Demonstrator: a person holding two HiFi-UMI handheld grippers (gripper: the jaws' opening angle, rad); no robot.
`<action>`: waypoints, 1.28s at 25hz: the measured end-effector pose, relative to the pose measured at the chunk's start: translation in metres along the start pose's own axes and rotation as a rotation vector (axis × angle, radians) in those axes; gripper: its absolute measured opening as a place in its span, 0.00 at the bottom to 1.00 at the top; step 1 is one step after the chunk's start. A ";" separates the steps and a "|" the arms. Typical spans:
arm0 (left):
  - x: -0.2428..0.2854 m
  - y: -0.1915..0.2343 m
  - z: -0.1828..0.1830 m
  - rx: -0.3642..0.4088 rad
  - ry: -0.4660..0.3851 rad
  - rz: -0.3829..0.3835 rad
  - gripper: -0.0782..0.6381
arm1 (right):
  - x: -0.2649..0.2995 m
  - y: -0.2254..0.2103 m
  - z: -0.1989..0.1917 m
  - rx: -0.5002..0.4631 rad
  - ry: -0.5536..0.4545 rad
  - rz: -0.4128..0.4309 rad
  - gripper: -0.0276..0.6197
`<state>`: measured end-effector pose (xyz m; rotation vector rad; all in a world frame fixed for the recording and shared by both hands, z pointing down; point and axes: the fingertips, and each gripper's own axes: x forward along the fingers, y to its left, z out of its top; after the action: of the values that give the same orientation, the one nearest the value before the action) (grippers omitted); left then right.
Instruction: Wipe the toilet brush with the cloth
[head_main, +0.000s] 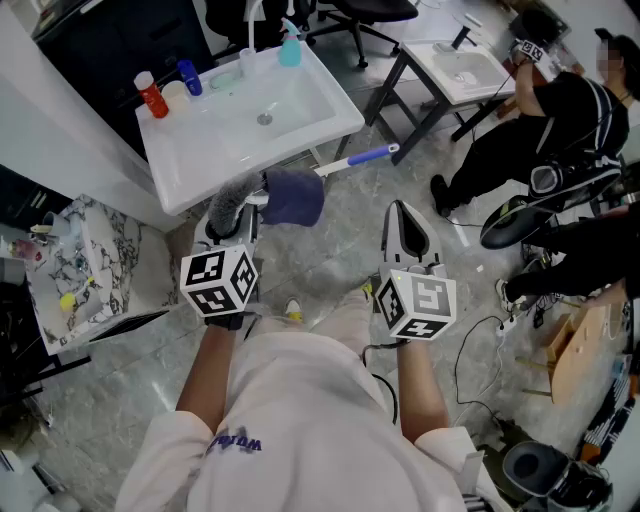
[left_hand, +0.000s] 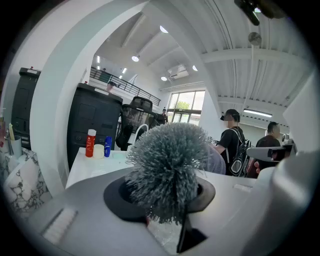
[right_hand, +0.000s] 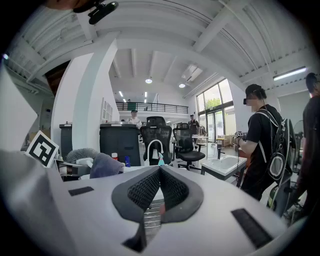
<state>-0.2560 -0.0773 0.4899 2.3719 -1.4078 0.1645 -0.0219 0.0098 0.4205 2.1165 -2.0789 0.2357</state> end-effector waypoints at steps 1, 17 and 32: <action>0.003 -0.003 0.001 0.002 -0.002 -0.004 0.30 | 0.001 0.000 0.002 -0.004 -0.010 0.000 0.05; 0.009 -0.023 -0.020 0.033 0.054 -0.047 0.30 | -0.015 0.092 0.036 -0.349 -0.149 0.255 0.09; 0.006 -0.043 -0.024 -0.012 0.078 -0.113 0.30 | 0.015 0.111 -0.036 -1.022 0.042 0.206 0.48</action>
<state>-0.2140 -0.0549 0.5025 2.4004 -1.2324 0.2150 -0.1328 0.0012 0.4595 1.2610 -1.7770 -0.6225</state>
